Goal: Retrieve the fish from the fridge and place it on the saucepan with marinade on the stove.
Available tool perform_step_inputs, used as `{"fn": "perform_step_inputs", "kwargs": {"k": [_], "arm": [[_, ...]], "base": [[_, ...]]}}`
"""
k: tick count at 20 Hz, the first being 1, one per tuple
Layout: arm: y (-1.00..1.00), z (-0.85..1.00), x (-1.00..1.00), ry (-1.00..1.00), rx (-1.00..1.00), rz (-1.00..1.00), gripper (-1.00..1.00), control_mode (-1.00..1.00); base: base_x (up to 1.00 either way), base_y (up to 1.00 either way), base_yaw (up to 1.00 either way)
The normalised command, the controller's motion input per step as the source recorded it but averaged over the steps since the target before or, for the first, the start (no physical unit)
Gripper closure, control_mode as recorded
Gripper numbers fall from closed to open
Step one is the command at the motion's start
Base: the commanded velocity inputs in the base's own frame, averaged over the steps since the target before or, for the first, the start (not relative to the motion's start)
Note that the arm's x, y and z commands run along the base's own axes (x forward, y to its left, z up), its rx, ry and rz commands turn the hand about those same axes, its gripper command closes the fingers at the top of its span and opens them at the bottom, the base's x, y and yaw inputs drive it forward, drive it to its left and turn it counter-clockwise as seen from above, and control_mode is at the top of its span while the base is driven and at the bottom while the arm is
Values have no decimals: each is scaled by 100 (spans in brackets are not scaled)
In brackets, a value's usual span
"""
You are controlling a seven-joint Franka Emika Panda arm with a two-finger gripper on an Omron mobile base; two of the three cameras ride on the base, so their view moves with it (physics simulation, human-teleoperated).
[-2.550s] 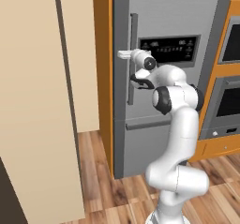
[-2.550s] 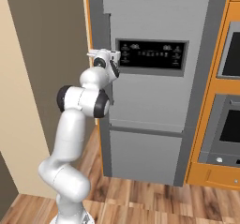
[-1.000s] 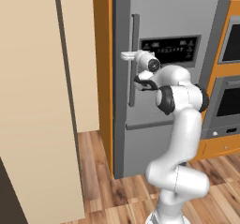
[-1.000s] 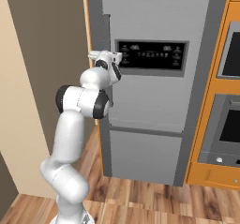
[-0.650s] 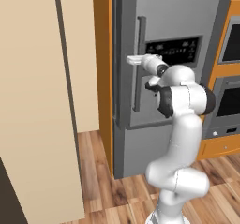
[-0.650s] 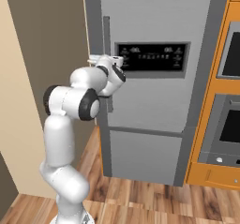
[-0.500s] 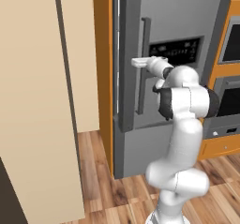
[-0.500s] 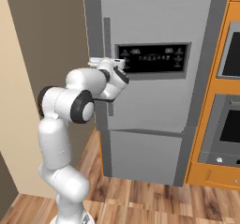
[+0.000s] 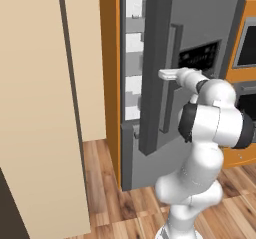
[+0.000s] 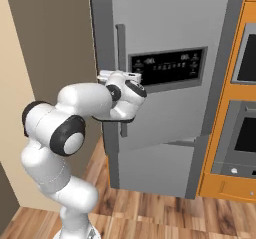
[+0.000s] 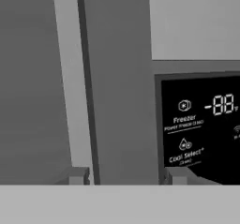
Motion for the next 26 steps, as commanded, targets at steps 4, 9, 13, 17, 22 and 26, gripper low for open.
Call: {"fn": "perform_step_inputs", "kwargs": {"k": [4,9,13,17,22,26], "arm": [[-73,0,-96,0,0,0,100,-100],[-70,0,-63,0,0,7,100,-100],[-56,0,-41,-2,0,19,100,-100],[-66,0,-28,-1,0,17,100,-100],[-81,-3,-10,0,2,19,100,-100],[-76,-4,-13,0,2,18,100,-100]], "base": [[0,0,0],[0,0,0],[0,0,0],[0,0,0],[0,0,0],[0,0,0]]}}
